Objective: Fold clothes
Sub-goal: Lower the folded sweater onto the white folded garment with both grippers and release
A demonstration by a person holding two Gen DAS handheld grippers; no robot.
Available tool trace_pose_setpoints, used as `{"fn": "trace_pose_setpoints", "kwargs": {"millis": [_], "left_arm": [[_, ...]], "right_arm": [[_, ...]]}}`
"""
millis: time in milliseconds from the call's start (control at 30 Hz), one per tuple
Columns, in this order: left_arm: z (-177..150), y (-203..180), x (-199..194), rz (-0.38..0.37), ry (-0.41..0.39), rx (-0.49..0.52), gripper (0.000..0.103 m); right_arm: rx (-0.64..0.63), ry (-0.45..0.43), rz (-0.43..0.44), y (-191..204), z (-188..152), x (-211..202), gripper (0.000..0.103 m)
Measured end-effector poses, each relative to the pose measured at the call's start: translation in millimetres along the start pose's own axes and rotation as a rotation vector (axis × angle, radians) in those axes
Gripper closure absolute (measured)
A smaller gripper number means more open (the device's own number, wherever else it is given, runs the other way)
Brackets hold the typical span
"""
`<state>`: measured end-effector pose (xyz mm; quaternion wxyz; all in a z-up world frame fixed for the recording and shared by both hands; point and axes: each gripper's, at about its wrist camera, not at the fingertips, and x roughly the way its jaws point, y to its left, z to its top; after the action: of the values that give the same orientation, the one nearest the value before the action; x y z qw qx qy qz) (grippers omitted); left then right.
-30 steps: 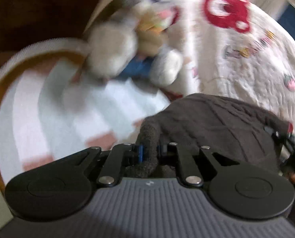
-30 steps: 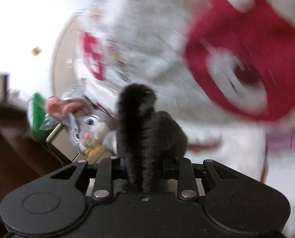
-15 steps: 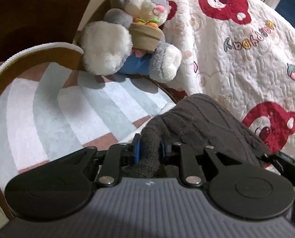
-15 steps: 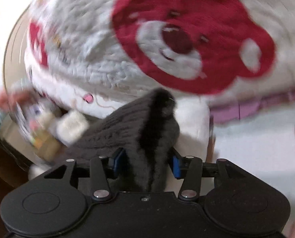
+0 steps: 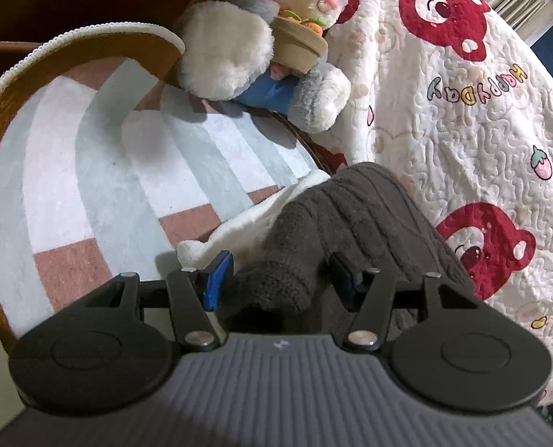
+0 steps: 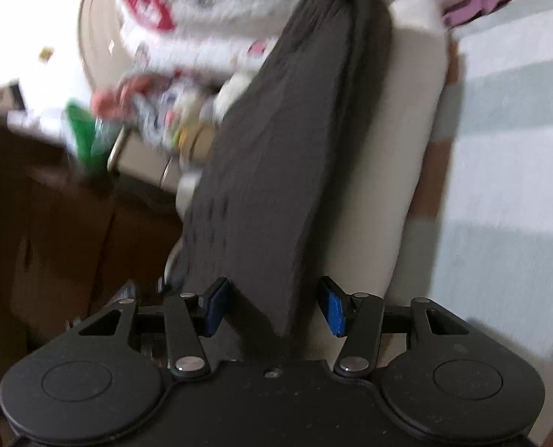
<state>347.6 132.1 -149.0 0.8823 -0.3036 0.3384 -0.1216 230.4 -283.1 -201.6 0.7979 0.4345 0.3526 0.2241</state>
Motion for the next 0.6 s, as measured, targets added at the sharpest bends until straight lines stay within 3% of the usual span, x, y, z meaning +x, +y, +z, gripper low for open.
{"fn": "trace_pose_setpoints", "kwargs": {"millis": [100,133,167,200,300,467,600], "left_arm": [[2,-1,3,0.025,-0.012,0.017,0.080],[3,-1,4,0.033,-0.015,0.023,0.082],[4,-1,6,0.041,-0.019,0.029,0.086],[5,-2,7,0.049,-0.023,0.035,0.086],[7,-2,10,0.074,-0.035,0.052,0.086],[11,-4,16,0.114,-0.054,0.081,0.086],[11,-9,12,0.148,-0.062,0.129,0.079]], "right_arm": [[-0.020,0.021,0.015,7,-7,10,0.038],[-0.026,0.028,0.020,9,-10,13,0.041],[-0.035,0.029,0.038,12,-9,15,0.059],[-0.044,0.025,0.070,17,-6,16,0.065],[-0.033,-0.002,0.161,24,1,13,0.068],[-0.069,0.009,0.091,23,-5,18,0.068],[-0.110,0.029,0.015,23,-14,23,0.066]]}}
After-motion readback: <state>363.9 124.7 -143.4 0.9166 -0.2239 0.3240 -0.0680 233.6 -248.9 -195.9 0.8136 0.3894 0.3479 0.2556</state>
